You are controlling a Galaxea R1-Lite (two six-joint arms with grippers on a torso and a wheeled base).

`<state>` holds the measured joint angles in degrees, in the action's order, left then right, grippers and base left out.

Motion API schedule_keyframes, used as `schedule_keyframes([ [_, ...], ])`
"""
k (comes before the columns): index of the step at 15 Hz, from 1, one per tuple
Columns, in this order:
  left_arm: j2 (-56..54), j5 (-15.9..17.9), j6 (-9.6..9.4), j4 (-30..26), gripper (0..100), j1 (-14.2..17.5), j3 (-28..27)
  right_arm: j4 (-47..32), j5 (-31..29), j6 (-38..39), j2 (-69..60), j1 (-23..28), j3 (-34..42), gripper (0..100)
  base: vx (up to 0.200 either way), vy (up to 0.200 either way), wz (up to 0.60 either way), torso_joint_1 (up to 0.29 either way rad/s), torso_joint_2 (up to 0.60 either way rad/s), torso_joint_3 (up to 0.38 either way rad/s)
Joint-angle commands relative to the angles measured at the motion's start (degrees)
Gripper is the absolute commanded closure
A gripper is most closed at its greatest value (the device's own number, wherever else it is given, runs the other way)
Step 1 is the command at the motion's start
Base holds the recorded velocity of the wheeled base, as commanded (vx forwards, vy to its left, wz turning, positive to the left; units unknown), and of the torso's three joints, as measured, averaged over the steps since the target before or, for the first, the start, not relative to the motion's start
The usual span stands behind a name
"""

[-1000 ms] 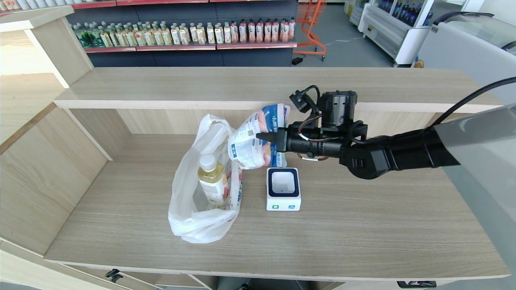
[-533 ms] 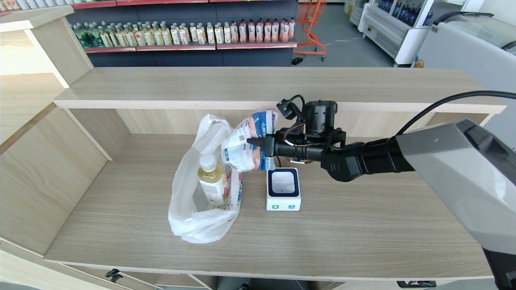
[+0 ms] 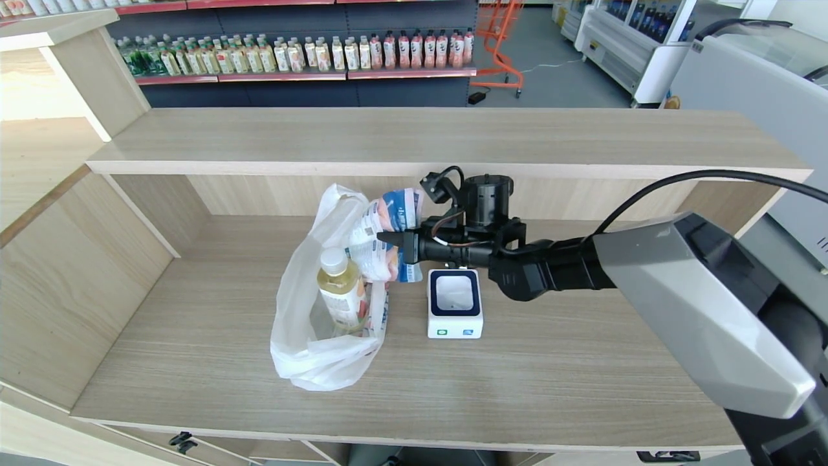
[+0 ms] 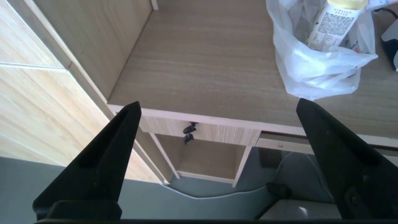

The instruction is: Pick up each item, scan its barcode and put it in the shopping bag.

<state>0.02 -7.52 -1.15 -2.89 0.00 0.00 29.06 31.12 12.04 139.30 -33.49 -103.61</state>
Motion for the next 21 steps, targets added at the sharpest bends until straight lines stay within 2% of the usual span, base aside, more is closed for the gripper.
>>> schedule_keyframes([
  [1,0.0,0.0,0.00,0.0,0,0.0,0.0,-0.1,0.0,-1.1,1.9,0.3,-0.1,100,0.000,0.000,0.00,0.000,0.00,0.000],
  [7,0.0,0.0,0.00,0.0,0,0.0,0.0,-0.1,0.1,-4.7,2.7,0.4,-0.2,100,0.000,0.000,0.00,0.000,0.00,0.000],
  [8,0.0,0.0,0.00,0.0,0,0.0,0.0,-0.1,0.1,-4.7,2.7,0.4,-0.2,0,0.000,0.000,0.00,0.000,0.00,0.000],
  [14,0.0,0.0,0.09,0.0,0,0.0,0.0,-0.1,0.2,-4.0,0.8,0.4,-1.9,0,0.000,0.000,0.00,0.000,0.00,0.000],
  [16,0.0,0.1,0.00,0.0,0,0.0,0.0,-0.1,0.1,-2.4,-5.1,1.3,3.7,0,0.000,0.000,0.00,0.000,0.00,0.000],
  [18,0.0,0.0,0.00,0.0,0,0.0,0.0,0.3,0.0,-1.0,-17.7,4.0,19.1,0,0.000,0.000,0.00,0.000,0.00,0.000],
  [20,0.0,0.0,0.00,0.0,0,0.0,0.0,0.1,0.3,0.5,-37.3,8.0,40.9,0,0.000,0.000,0.00,0.000,0.00,0.000],
  [21,0.0,0.0,0.09,0.0,0,0.0,0.0,-0.1,0.2,0.6,-42.0,9.1,45.6,0,0.000,0.000,0.00,0.000,0.00,0.000],
])
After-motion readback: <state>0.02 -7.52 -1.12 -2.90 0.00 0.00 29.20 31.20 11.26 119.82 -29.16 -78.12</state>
